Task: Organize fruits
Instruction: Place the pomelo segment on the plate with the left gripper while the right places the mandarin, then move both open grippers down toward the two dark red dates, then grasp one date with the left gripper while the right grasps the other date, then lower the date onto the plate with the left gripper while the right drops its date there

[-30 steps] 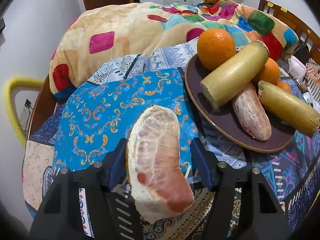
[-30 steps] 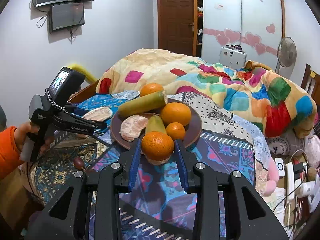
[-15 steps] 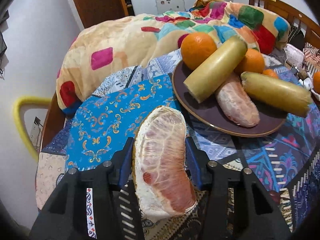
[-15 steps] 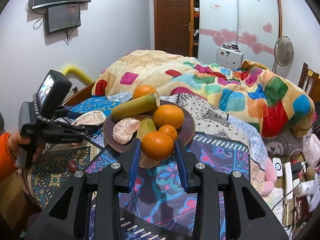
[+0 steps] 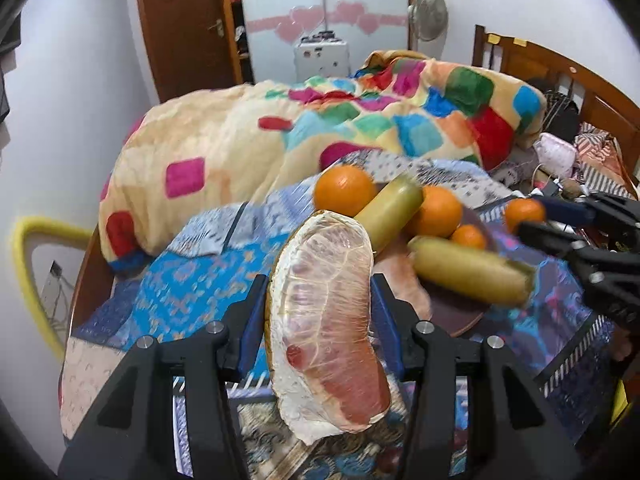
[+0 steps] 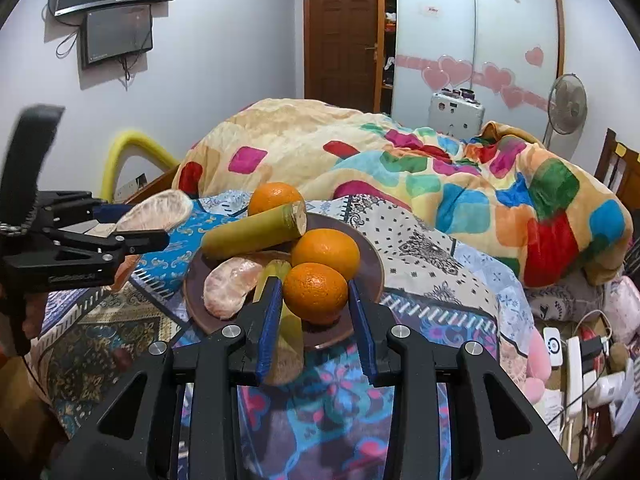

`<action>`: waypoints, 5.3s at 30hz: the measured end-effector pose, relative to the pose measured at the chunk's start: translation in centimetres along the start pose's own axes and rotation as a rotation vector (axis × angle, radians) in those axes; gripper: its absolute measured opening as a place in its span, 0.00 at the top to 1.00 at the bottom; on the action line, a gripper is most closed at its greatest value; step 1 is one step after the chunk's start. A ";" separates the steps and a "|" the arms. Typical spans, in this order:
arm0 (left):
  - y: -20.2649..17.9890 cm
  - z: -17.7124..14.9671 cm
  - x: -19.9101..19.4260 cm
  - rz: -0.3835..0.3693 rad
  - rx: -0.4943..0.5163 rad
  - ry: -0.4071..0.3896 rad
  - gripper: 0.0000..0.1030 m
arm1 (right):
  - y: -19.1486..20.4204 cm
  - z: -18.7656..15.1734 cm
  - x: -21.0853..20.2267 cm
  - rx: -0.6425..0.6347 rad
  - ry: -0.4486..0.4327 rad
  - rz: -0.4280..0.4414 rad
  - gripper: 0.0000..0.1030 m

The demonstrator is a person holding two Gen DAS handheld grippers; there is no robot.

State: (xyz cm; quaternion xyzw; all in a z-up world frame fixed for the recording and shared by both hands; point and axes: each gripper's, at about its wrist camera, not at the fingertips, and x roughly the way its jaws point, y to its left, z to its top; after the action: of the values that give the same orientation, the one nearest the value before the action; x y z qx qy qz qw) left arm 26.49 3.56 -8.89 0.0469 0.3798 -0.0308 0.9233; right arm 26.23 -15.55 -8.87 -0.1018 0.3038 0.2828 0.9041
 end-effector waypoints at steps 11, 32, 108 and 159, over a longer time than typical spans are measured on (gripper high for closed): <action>-2.8 2.5 2.6 -0.027 0.045 -0.043 0.52 | 0.0 1.2 3.4 -0.021 0.059 0.036 0.70; -2.3 2.2 4.5 -0.043 -0.003 -0.001 0.50 | 1.1 1.0 4.7 -0.088 0.094 0.025 0.54; -3.1 -11.1 -2.3 -0.143 -0.021 0.125 0.72 | 4.8 -6.4 -4.2 -0.012 0.090 0.081 0.87; -2.0 -2.2 -0.5 -0.122 -0.002 -0.026 0.74 | 2.3 1.5 0.3 -0.028 0.012 0.083 0.70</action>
State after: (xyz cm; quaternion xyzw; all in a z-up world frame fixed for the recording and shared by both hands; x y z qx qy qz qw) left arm 24.41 1.82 -10.22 0.0224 0.3702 -0.0872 0.9246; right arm 25.85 -12.99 -7.91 -0.1034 0.3095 0.3238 0.8881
